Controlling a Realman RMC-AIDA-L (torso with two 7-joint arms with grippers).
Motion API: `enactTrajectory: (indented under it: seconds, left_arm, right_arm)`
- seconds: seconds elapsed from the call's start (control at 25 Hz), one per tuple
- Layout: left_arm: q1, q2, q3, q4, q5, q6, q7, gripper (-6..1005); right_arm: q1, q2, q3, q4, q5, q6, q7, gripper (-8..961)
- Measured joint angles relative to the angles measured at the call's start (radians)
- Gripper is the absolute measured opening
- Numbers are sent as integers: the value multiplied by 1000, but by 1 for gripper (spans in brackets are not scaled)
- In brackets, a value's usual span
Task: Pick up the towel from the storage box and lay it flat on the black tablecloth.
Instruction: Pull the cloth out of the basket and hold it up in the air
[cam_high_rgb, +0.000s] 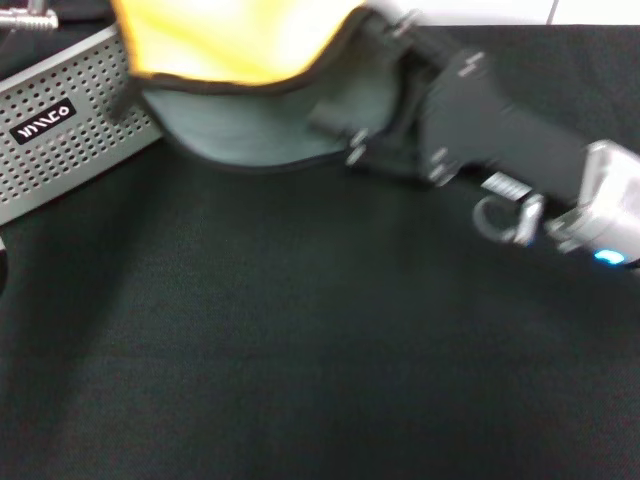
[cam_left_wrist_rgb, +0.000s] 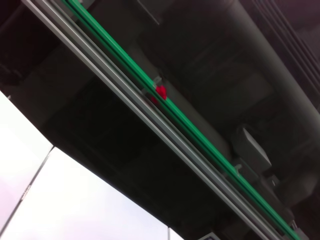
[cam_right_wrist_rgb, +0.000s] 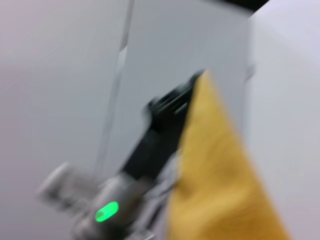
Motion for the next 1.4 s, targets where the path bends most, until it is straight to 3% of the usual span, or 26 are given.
enactTrajectory:
  seconds: [0.32,0.6,1.0,1.4]
  left_arm:
    - [32,-1,34,-3,0,44,-1,5]
    - [55,0,115,-11,8,78,16,5]
    - [53,0,164,-18,13,85,215,5]
    - [18,-3,225,-44,1,55,369,5]
  right_arm:
    - [-35,1,26,149,315,-208,-67,860]
    - [-39,1,27,165,430,-254,-67,859]
    - [15,0,-18,168,312,-247,-46,860]
    - [91,0,-178,94,270,-202,-4,859]
